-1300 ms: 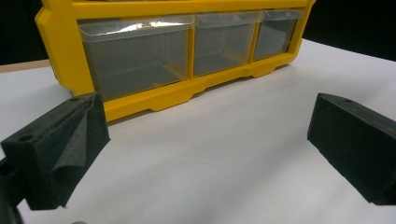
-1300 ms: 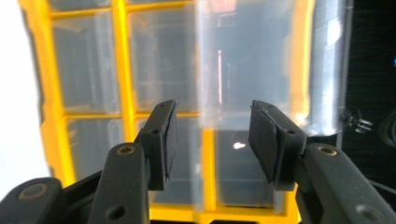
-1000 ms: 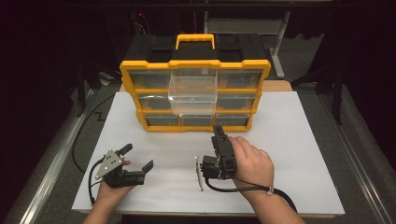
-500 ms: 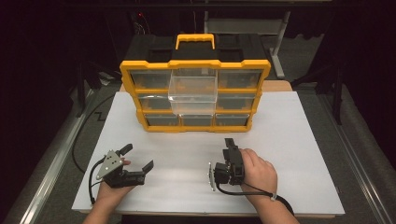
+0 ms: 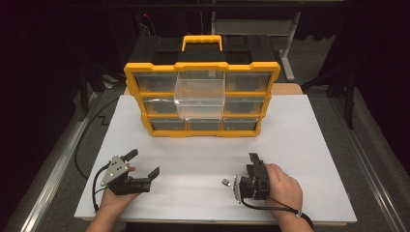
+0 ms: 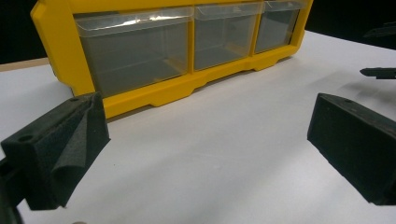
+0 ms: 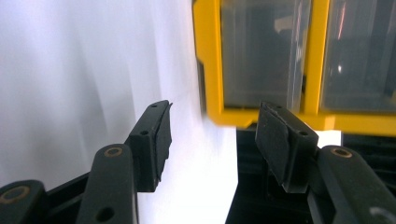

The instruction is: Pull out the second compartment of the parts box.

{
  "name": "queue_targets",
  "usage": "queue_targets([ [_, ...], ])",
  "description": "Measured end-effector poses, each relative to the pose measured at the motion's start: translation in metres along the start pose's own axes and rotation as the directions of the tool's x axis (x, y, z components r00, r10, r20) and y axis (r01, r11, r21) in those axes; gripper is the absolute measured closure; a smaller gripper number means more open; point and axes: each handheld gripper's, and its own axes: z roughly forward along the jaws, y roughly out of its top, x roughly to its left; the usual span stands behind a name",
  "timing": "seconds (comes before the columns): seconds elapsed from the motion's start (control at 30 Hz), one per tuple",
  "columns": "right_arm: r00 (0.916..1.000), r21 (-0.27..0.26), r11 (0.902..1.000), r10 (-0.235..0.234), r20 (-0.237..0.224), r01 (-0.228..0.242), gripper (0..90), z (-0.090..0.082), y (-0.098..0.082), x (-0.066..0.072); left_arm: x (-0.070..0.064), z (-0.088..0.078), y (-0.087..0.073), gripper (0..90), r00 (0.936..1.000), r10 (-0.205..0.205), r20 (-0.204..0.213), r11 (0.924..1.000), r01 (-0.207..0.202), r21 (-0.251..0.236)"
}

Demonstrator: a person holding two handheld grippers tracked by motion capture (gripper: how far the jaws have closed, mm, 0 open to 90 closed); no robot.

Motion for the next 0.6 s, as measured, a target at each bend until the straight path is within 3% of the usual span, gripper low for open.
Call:
queue_targets([
  [0.17,0.9999,0.001,1.0,-0.003,0.013,0.003,41.4,0.001,-0.009,-0.005,0.001,0.002,0.0,0.2,0.9999,-0.01,0.006,0.9999,0.01,0.012],
  [0.2,0.9999,0.014,0.9998,0.013,0.007,-0.013,40.6,0.002,-0.01,-0.005,0.002,0.002,0.0,0.2,0.9999,-0.01,0.006,0.9999,0.01,0.012],
  [0.3,0.9997,0.019,0.9998,-0.001,-0.023,0.001,38.5,0.004,-0.011,-0.006,0.002,0.002,0.0,0.2,0.9998,-0.018,0.004,0.9998,0.018,0.005],
  [0.6,0.9981,0.013,0.9994,-0.033,-0.052,0.034,30.1,0.004,-0.013,-0.006,0.004,0.0,0.0,0.2,0.9997,-0.024,0.001,0.9997,0.024,0.001],
])
